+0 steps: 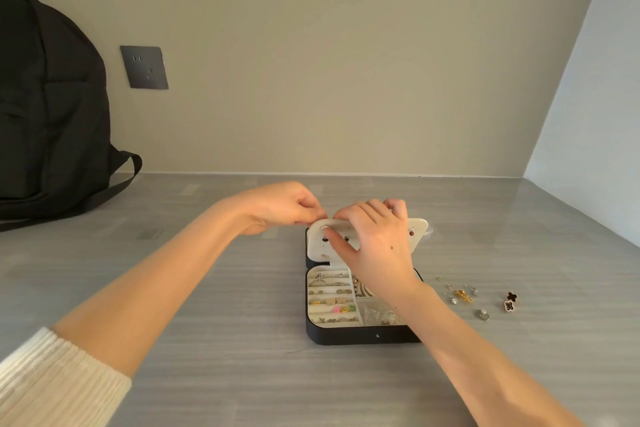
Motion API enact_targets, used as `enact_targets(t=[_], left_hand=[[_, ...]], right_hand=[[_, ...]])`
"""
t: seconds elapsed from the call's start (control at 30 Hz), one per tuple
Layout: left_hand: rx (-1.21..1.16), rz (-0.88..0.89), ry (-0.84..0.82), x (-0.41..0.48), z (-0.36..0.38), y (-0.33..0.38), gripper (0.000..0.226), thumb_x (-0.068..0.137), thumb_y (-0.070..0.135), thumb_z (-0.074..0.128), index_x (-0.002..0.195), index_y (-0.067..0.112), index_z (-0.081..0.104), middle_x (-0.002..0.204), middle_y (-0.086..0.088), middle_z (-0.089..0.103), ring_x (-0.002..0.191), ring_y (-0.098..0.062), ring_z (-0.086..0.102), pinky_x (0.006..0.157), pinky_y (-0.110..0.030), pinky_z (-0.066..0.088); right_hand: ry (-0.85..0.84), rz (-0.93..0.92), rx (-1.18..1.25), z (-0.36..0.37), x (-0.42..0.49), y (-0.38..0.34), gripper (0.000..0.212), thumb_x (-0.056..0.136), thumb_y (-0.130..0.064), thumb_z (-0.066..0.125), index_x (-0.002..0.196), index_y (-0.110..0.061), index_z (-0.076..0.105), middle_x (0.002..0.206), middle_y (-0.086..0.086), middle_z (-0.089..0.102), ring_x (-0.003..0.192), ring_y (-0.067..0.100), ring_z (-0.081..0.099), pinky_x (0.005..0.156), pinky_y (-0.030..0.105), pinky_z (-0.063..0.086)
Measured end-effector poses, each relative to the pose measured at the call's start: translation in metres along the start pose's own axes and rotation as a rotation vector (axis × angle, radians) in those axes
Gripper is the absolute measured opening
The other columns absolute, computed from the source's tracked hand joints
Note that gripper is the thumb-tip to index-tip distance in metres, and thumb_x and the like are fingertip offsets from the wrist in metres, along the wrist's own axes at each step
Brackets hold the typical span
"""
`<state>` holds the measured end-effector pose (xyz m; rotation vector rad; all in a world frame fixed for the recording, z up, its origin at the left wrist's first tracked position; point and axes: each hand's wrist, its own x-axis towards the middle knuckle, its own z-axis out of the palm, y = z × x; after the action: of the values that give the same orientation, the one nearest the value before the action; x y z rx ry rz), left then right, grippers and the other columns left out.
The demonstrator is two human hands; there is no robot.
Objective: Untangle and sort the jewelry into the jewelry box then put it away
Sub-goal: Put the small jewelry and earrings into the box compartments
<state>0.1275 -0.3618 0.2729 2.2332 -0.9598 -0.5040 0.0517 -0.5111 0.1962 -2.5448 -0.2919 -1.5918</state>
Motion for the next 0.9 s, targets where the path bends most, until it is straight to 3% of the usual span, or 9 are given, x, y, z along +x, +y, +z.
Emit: enact_targets(t=[0.13,0.2,0.27,0.4,0.5,0.57,0.63,0.73,0.9], left_hand=[[-0.12,0.039,0.193,-0.021,0.019,-0.006,0.024,0.092,0.033,0.053,0.098,0.015,0.068,0.095,0.007,0.068,0.091,-0.005,0.06,0.086,-0.023,0.045],[-0.047,0.133,0.321,-0.026,0.032,-0.011,0.008,0.086,0.025,0.065,0.091,0.02,0.067,0.088,0.009,0.069,0.085,-0.007,0.063,0.082,-0.024,0.048],[0.013,0.159,0.503,-0.022,0.042,-0.018,0.008,0.083,0.019,0.068,0.09,0.023,0.068,0.084,0.007,0.068,0.081,-0.011,0.064,0.078,-0.024,0.048],[-0.004,0.159,0.713,-0.014,0.051,-0.02,0.014,0.085,0.012,0.064,0.096,0.018,0.069,0.082,0.008,0.066,0.075,0.0,0.058,0.065,-0.002,0.037],[-0.018,0.16,0.798,-0.009,0.057,-0.017,0.017,0.086,0.009,0.062,0.098,0.018,0.069,0.082,0.006,0.065,0.072,0.003,0.055,0.064,0.0,0.036],[-0.052,0.14,0.849,-0.007,0.061,-0.014,0.02,0.086,0.008,0.061,0.102,0.018,0.067,0.083,0.005,0.064,0.073,-0.005,0.056,0.066,-0.006,0.036],[-0.09,0.108,0.885,-0.003,0.066,-0.011,0.022,0.087,0.009,0.06,0.107,0.017,0.063,0.085,0.005,0.062,0.076,-0.01,0.056,0.072,-0.016,0.037],[-0.153,0.105,0.928,0.002,0.076,-0.008,0.024,0.089,0.008,0.057,0.113,0.013,0.056,0.093,0.004,0.061,0.078,-0.012,0.057,0.074,-0.021,0.039],[-0.14,0.115,0.913,0.009,0.086,-0.016,0.039,0.088,0.005,0.054,0.125,0.016,0.049,0.12,-0.001,0.06,0.103,-0.023,0.058,0.091,-0.041,0.047]], right_hand=[[-0.015,0.031,-0.014,0.001,-0.001,0.002,0.022,0.082,-0.037,0.062,0.085,-0.016,0.067,0.077,-0.006,0.068,0.067,0.02,0.059,0.079,0.036,0.033],[-0.034,0.042,-0.036,-0.003,0.0,0.001,0.029,0.081,-0.043,0.062,0.091,-0.016,0.068,0.083,-0.006,0.069,0.073,0.02,0.06,0.083,0.037,0.034],[-0.031,0.046,-0.052,-0.012,0.004,0.003,0.034,0.081,-0.045,0.061,0.098,-0.016,0.068,0.091,-0.006,0.069,0.082,0.018,0.058,0.089,0.038,0.033],[0.02,0.193,-0.042,-0.05,-0.007,0.03,0.016,0.082,-0.024,0.06,0.095,-0.019,0.069,0.092,-0.007,0.068,0.086,0.017,0.057,0.087,0.03,0.028],[-0.278,0.459,-0.139,-0.085,-0.029,0.067,0.017,0.087,-0.016,0.057,0.085,-0.025,0.072,0.085,-0.007,0.071,0.084,0.022,0.061,0.077,0.03,0.026],[-0.573,0.62,-0.16,-0.103,-0.044,0.09,0.02,0.091,-0.019,0.053,0.089,-0.028,0.071,0.094,-0.008,0.071,0.092,0.019,0.061,0.084,0.031,0.027],[-0.719,0.687,-0.15,-0.119,-0.055,0.104,0.02,0.094,-0.022,0.051,0.093,-0.028,0.07,0.102,-0.011,0.069,0.093,0.013,0.059,0.093,0.031,0.029],[-0.767,0.692,-0.18,-0.132,-0.066,0.112,0.021,0.094,-0.021,0.049,0.096,-0.026,0.069,0.105,-0.013,0.067,0.088,0.01,0.054,0.093,0.029,0.028],[-0.757,0.646,-0.308,-0.138,-0.079,0.121,0.026,0.093,-0.016,0.048,0.103,-0.03,0.067,0.108,-0.012,0.066,0.101,0.017,0.054,0.087,0.028,0.028]])
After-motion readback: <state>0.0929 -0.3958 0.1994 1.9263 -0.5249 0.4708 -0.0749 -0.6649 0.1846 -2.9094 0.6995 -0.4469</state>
